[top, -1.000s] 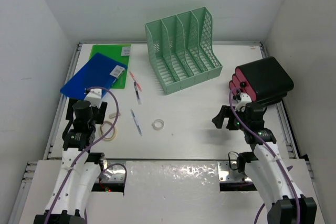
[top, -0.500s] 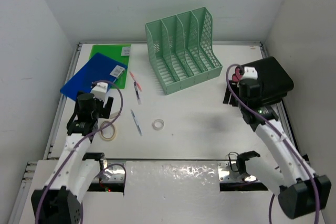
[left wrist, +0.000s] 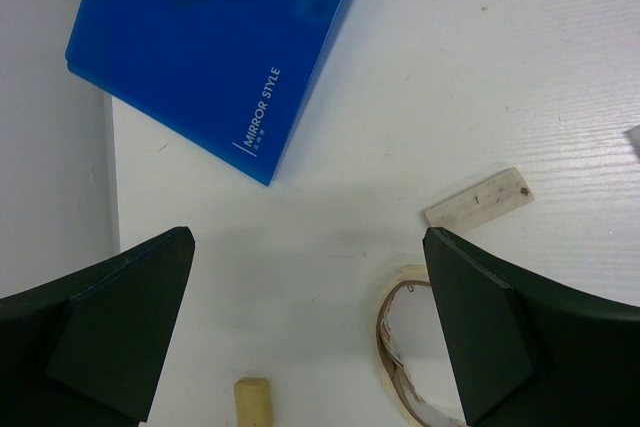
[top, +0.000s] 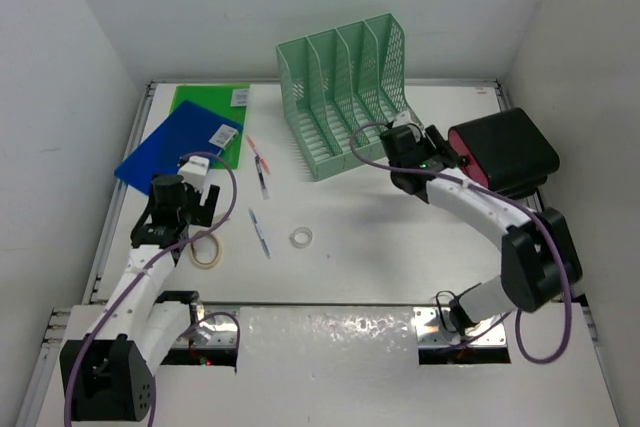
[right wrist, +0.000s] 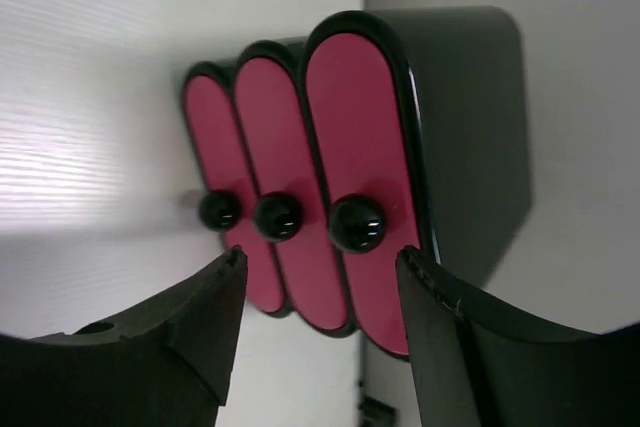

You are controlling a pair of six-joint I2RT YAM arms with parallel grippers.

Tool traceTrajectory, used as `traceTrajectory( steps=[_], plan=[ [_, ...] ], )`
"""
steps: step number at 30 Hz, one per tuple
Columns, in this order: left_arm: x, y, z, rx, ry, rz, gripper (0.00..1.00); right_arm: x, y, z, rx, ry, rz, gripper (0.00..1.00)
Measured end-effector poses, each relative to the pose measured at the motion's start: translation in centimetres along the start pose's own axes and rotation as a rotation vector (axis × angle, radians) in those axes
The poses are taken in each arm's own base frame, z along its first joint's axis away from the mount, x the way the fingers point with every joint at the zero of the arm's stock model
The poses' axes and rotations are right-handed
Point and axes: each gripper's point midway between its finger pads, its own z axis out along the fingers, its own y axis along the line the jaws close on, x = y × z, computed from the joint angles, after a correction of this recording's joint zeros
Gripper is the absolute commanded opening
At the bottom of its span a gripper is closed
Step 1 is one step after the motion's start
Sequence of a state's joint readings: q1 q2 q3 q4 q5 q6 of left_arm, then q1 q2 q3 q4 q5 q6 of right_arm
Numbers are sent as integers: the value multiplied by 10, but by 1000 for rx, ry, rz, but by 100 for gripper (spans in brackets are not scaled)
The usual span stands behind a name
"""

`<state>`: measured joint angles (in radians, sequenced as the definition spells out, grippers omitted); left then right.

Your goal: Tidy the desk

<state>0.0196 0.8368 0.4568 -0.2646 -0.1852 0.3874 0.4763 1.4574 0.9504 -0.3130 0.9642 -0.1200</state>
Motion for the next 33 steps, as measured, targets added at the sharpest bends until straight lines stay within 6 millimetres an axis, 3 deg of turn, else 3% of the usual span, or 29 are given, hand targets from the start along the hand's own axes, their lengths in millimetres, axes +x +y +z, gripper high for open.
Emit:
traceTrajectory(
  steps=[5,11,24,33],
  plan=[
    [-1,-1,0,7,-3,0,99,3,-12,8,171,67,-163,55],
    [-1,-2,0,13,-5,0,99,-6,-31,6,268,69,-219,54],
    [-1,-2,0,13,-5,0,99,6,-16,15,219,125,-302,55],
    [-1,-2,0,14,-5,0,99,26,-10,35,212,204,-343,50]
  ],
)
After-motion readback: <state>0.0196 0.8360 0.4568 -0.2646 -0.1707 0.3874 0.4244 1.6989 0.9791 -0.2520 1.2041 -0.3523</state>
